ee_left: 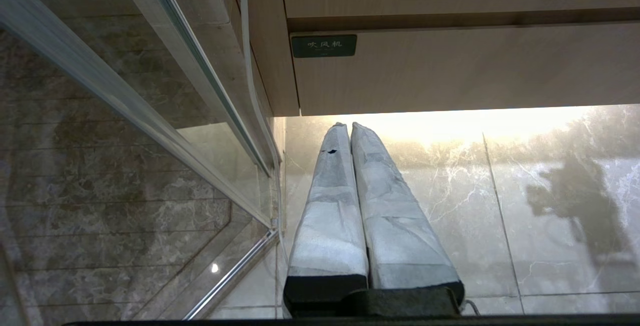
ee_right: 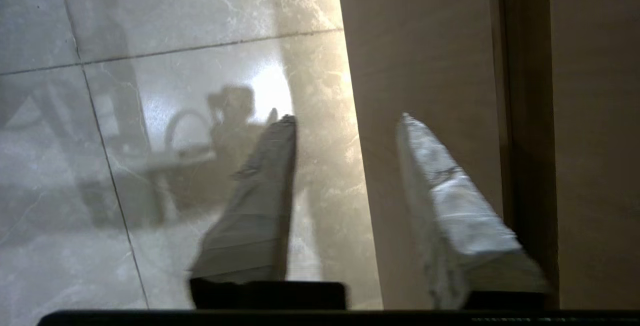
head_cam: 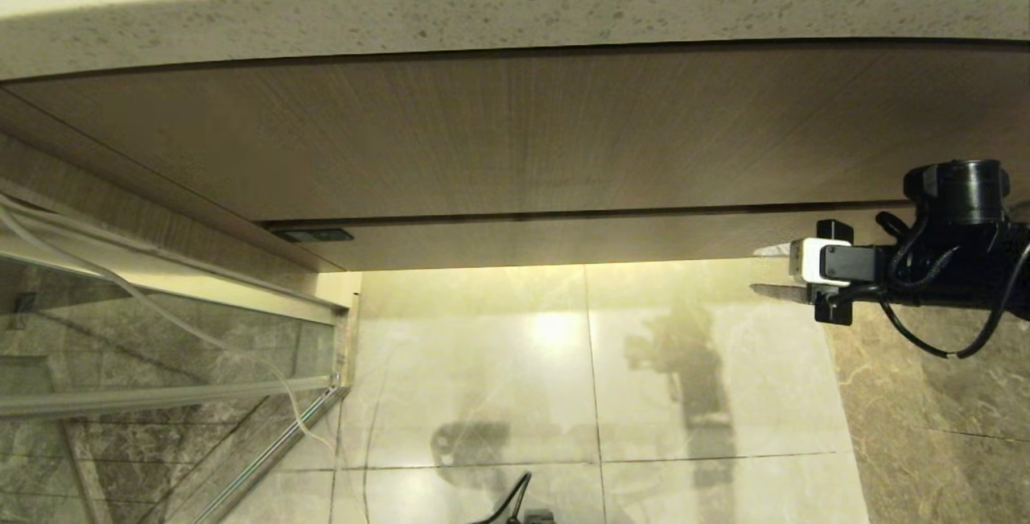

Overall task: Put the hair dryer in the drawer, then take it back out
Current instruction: Pull open the drawer

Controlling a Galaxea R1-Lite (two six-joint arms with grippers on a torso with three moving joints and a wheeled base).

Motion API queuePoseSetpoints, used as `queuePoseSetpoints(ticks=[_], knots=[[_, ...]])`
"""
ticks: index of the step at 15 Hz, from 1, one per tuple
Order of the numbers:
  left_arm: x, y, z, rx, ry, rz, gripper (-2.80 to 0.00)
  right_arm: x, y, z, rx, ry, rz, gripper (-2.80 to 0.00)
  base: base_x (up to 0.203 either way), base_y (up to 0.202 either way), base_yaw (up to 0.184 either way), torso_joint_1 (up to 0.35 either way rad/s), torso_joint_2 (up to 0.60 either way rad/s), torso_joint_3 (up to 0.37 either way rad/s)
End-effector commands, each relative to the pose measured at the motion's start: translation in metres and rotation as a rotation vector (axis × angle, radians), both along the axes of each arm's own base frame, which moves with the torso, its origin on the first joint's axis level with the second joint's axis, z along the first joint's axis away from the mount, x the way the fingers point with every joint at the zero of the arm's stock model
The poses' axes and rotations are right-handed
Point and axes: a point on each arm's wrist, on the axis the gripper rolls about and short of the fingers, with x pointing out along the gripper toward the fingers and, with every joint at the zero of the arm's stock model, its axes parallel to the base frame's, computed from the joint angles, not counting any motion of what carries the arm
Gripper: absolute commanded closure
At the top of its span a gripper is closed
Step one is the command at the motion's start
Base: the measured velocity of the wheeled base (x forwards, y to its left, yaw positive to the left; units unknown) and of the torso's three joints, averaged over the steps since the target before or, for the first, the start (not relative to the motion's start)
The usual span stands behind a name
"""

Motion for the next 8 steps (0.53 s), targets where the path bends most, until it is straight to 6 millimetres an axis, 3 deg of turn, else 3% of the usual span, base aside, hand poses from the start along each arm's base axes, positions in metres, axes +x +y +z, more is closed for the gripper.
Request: queuePoseSetpoints(ticks=[1,8], knots=[[0.0037,0.0,-0.0109,-0.001,0.038,0.0,0.0,0.0103,0.0061,0.0006,0.0,-0.011,0.023,-2.8,0.0,0.0,0.0,0.0,0.0,0.0],[0.0037,0.0,-0.0109,-0.001,0.038,-0.001,0.0,0.009,0.0064,0.005,0.023,-0.01,0.01,-2.8,0.0,0.0,0.0,0.0,0.0,0.0]])
